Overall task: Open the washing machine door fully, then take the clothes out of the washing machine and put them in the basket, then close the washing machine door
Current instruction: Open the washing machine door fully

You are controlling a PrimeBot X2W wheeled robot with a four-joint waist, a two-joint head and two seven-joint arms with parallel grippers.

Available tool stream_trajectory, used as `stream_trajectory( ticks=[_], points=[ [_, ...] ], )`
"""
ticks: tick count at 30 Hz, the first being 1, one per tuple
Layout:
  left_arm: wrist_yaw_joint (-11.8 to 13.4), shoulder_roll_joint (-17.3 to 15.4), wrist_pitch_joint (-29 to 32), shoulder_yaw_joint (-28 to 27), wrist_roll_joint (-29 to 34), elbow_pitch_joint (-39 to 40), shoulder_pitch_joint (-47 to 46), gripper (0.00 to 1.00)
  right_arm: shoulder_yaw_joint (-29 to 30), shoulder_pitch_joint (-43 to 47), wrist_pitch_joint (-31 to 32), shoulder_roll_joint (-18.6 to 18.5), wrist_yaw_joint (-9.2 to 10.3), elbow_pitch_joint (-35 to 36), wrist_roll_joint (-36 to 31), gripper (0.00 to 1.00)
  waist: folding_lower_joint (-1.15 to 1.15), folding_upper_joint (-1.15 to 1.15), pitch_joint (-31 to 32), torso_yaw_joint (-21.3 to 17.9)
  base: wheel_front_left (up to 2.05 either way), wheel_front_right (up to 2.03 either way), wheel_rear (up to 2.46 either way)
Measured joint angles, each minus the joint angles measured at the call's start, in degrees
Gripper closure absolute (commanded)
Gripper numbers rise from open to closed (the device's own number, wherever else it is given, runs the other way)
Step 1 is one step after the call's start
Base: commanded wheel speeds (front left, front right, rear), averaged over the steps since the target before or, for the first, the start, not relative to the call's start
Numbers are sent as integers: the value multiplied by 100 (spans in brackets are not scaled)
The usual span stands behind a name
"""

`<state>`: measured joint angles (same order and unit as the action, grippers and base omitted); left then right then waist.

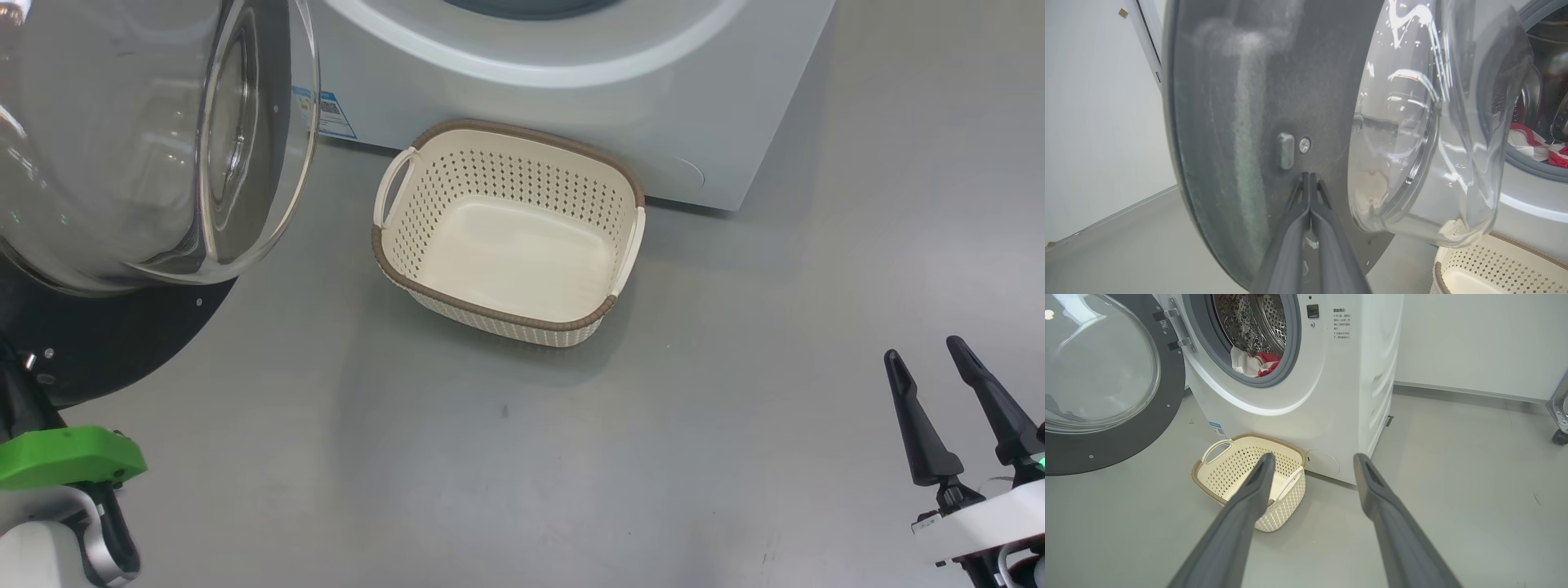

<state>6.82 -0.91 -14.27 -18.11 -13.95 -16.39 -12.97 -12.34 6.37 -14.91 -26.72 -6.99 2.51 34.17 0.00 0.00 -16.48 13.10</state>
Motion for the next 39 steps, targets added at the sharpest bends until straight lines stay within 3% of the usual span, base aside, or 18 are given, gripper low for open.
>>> stream_trajectory(
  ticks=[22,39],
  points=[
    [0,-111,255,-659,196,325,-302,100,53,-7,0,-485,0,359,155,0,0,0,-686,35,0,0,0],
    [0,-411,873,-1127,293,467,-784,100,244,-4,0,-764,0,497,212,0,0,0,-1077,103,0,0,0]
  ],
)
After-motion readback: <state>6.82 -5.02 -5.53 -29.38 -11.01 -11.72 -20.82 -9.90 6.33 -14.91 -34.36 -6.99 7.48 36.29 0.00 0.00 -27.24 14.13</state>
